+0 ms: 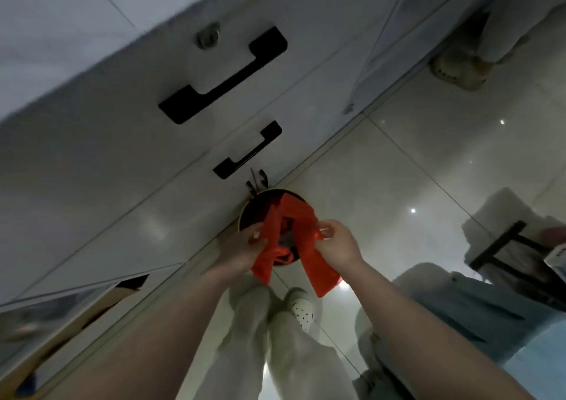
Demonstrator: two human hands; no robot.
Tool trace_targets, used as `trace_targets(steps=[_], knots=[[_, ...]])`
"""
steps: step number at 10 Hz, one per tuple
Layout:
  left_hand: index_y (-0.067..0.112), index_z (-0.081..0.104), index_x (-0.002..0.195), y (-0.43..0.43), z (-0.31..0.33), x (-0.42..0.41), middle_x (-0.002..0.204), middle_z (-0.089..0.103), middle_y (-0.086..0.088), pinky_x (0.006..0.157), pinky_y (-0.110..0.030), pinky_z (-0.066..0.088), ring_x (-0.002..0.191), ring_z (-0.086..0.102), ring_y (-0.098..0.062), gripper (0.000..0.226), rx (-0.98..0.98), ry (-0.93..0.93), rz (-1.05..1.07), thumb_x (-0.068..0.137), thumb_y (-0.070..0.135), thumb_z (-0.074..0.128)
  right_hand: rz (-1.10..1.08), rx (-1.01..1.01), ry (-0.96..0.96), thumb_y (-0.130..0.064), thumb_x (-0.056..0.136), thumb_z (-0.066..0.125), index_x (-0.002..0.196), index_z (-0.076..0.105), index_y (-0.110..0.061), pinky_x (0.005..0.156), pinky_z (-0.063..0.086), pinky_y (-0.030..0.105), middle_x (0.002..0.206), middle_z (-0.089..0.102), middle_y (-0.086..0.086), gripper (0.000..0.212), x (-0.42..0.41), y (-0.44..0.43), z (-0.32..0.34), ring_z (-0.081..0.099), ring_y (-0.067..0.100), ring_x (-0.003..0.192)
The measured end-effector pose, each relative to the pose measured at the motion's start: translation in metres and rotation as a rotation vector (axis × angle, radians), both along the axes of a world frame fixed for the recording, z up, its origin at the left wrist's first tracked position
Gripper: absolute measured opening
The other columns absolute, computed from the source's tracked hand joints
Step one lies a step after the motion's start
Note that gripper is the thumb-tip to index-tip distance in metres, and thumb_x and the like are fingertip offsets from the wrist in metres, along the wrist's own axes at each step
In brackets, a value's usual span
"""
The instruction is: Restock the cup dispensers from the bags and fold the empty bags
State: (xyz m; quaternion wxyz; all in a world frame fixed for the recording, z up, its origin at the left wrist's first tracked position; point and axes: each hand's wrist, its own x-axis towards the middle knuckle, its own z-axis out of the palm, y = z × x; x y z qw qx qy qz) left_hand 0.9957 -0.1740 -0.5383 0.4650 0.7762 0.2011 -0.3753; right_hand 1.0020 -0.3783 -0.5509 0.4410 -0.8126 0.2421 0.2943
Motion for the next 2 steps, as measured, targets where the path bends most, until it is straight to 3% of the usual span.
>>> trace_targets(steps=[1, 2], knots=[[0.027, 0.025, 0.149, -0.005, -0.03, 0.013, 0.143, 0.046, -0.008, 0.107, -0.044, 0.037, 0.126, 0.048, -0.027, 0.055, -0.026, 0.074, 0.032, 0.099, 0.042, 0.042, 0.093, 0.054, 0.023, -0.012, 0.08, 0.064, 0.124, 0.058, -0.017, 0.085, 0.047, 0.027, 0.115, 0.064, 0.002, 0.044, 0.021, 0.006, -0.035, 0.061, 0.021, 0.105], [0.021, 0.019, 0.151, -0.005, -0.051, 0.017, 0.151, 0.035, -0.008, 0.112, -0.044, 0.029, 0.135, 0.037, -0.027, 0.056, -0.066, 0.092, 0.144, 0.101, 0.041, 0.036, 0.057, 0.137, 0.032, -0.02, 0.087, 0.064, 0.13, 0.054, -0.016, 0.09, 0.043, 0.024, 0.124, 0.06, 0.003, 0.044, 0.033, 0.009, -0.056, 0.057, 0.021, 0.114]])
